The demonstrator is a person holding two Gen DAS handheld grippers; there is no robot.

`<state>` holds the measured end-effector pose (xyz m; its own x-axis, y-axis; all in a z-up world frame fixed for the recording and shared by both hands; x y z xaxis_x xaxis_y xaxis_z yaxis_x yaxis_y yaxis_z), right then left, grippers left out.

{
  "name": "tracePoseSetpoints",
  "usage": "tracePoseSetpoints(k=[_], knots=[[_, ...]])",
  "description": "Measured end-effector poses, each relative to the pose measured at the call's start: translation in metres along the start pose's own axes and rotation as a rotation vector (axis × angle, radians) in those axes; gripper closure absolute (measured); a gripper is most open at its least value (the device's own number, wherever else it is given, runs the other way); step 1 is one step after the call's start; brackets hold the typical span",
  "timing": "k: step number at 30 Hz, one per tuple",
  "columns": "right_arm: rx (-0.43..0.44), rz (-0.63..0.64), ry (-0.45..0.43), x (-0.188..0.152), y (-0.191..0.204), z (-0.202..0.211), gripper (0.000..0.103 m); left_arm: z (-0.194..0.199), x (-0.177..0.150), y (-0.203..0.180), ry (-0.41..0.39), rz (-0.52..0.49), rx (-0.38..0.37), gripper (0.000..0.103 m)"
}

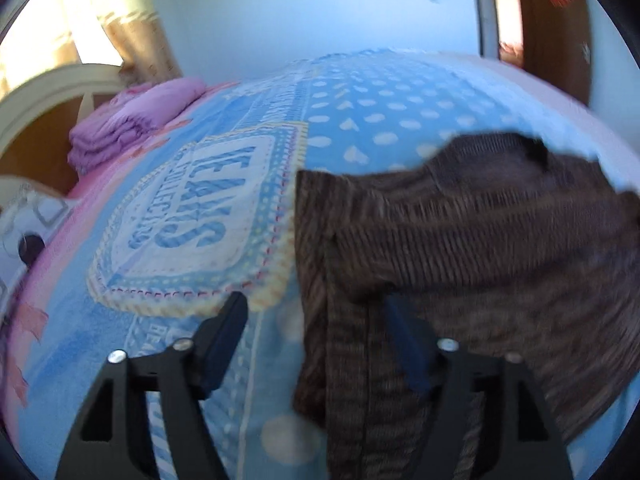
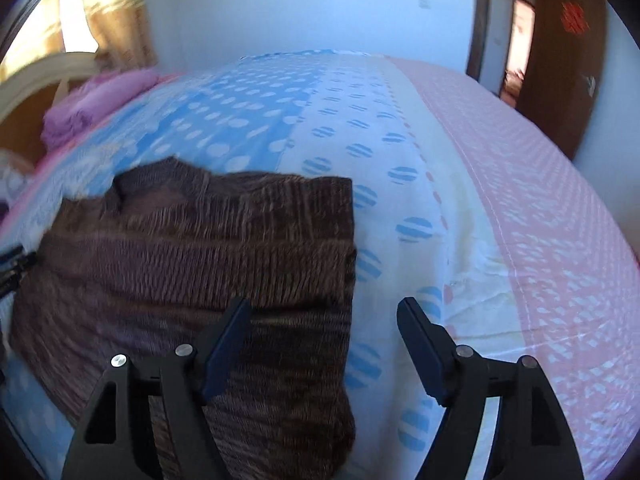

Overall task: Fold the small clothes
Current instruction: 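Open both tools to release the folded hem onto the sweater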

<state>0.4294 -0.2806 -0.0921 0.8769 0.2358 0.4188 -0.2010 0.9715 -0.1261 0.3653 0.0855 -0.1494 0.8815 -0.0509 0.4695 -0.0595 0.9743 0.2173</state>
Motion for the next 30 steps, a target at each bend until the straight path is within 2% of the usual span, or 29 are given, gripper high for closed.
tracePoseSetpoints(k=[2, 5, 8, 10, 12, 15, 17, 20, 23, 30], knots=[[-0.063, 0.069, 0.028, 0.004, 0.009, -0.01, 0.027, -0.007, 0.0, -0.012, 0.012, -0.075, 0.07, 0.026], [-0.126, 0.093, 0.019, 0.018, 0.015, -0.015, 0.027, -0.007, 0.017, -0.024, -0.022, -0.125, 0.185, 0.025], [-0.163, 0.116, 0.06, 0.032, 0.02, -0.025, 0.023, -0.02, 0.033, -0.032, 0.005, -0.175, 0.232, 0.019], [-0.212, 0.158, 0.059, 0.044, 0.024, -0.025, 0.022, -0.023, 0.043, -0.033, -0.004, -0.189, 0.266, 0.016], [-0.252, 0.154, 0.027, 0.057, 0.024, -0.016, 0.022, -0.02, 0.056, -0.025, -0.006, -0.16, 0.268, 0.016], [-0.295, 0.06, -0.07, 0.082, 0.01, 0.003, 0.022, -0.019, 0.078, 0.001, -0.018, -0.041, 0.303, 0.015], [-0.274, -0.023, -0.116, 0.094, -0.005, 0.013, 0.021, -0.024, 0.088, 0.021, 0.011, 0.04, 0.297, 0.015], [-0.216, -0.078, -0.128, 0.093, -0.018, 0.018, 0.021, -0.029, 0.083, 0.035, 0.039, 0.076, 0.273, 0.015], [-0.156, -0.079, -0.119, 0.073, -0.026, 0.017, 0.021, -0.022, 0.06, 0.042, 0.029, 0.089, 0.213, 0.015], [0.151, -0.196, -0.068, -0.006, -0.049, 0.036, 0.022, 0.017, -0.01, 0.051, -0.018, 0.124, 0.053, 0.012]])
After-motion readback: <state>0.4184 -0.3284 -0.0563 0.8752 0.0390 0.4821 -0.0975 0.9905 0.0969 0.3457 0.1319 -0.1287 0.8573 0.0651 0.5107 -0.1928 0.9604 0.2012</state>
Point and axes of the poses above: each gripper's, at about its wrist camera, not at the fingertips, and z roughly against the way its jaws point, y to its left, x to its top, the point moved 1 cm from there along -z, roughly the way its jaws point, and after that the axes turned 14 degrees about y, right-handed, at the moved point
